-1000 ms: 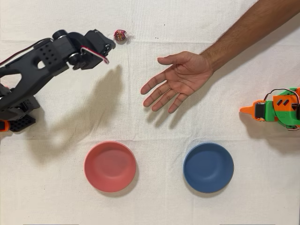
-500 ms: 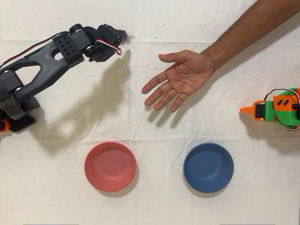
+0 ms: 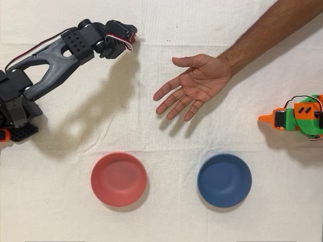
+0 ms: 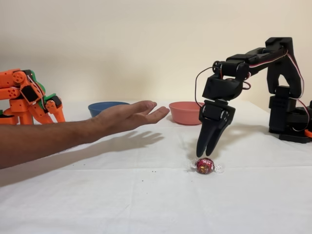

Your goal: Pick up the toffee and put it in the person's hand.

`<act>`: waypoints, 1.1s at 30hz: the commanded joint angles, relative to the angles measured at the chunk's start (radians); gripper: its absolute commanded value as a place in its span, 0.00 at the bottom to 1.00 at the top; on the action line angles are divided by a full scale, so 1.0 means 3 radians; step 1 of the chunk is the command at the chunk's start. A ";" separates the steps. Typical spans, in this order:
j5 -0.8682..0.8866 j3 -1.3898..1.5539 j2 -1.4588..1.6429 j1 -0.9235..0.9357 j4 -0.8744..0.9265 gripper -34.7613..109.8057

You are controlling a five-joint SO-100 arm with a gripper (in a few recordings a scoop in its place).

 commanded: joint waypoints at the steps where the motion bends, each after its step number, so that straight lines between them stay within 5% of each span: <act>1: -0.0046 -0.0399 0.0061 -0.0118 0.0097 0.41; 33: -0.0348 -0.0726 -0.0404 -0.0026 0.0097 0.41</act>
